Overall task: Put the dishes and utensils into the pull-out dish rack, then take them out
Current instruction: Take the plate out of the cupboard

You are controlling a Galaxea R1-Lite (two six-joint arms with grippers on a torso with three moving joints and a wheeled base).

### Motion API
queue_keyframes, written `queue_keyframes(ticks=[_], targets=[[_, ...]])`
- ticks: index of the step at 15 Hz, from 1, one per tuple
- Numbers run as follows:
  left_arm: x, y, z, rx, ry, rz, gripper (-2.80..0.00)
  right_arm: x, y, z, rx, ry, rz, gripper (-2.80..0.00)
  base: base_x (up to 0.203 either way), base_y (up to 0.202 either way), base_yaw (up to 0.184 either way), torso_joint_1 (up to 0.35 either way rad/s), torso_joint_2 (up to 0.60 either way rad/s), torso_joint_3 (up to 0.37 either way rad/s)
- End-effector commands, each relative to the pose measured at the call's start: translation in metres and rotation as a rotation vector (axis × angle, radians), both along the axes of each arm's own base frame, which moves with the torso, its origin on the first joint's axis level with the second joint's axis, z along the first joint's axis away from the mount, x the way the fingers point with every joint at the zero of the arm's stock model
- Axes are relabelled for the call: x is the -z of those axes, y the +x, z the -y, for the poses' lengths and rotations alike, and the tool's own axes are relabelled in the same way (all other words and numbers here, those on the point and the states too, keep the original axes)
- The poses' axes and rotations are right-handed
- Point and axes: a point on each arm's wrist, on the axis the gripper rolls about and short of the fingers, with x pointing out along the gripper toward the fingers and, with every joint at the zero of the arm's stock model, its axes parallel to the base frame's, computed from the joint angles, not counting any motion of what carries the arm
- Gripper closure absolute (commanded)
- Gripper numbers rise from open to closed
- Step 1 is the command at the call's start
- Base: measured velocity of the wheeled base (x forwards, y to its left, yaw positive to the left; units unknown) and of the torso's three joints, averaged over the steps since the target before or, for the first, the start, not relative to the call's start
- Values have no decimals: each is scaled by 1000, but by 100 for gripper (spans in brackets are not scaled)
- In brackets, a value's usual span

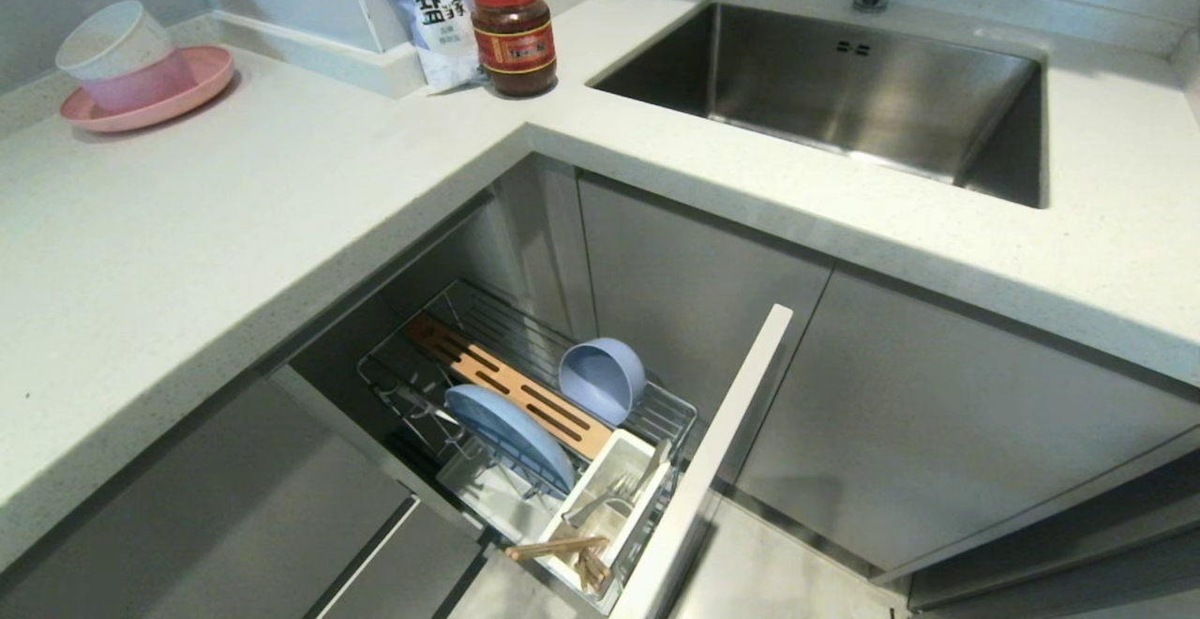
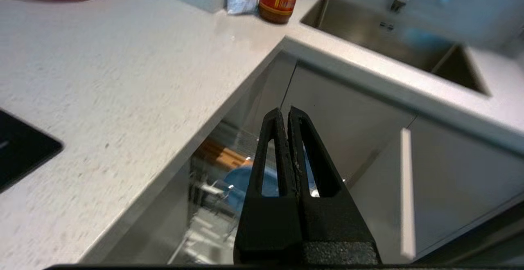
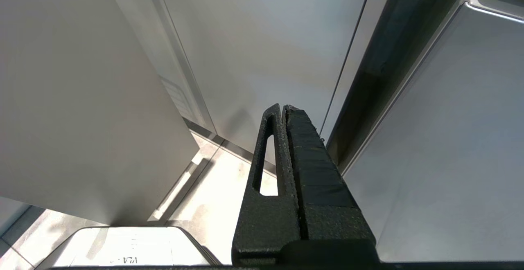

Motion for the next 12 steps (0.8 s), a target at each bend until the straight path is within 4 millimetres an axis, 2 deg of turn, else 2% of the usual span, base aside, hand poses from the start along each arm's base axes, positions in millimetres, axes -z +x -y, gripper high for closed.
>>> queue_keyframes(ticks=[1,3,10,12], targets=[[34,-15,-3,10,62,40,0,0,0,0,0,0,3,0,0,0,0,0,0,0],[58,-9,-3,-22,76,10,0,0,0,0,0,0,3,0,0,0,0,0,0,0],[162,52,-6,-209,212,-27,0,0,0,0,1,0,3,0,0,0,0,0,0,0],[172,55,-7,-241,213,-61,0,0,0,0,1,0,3,0,0,0,0,0,0,0]])
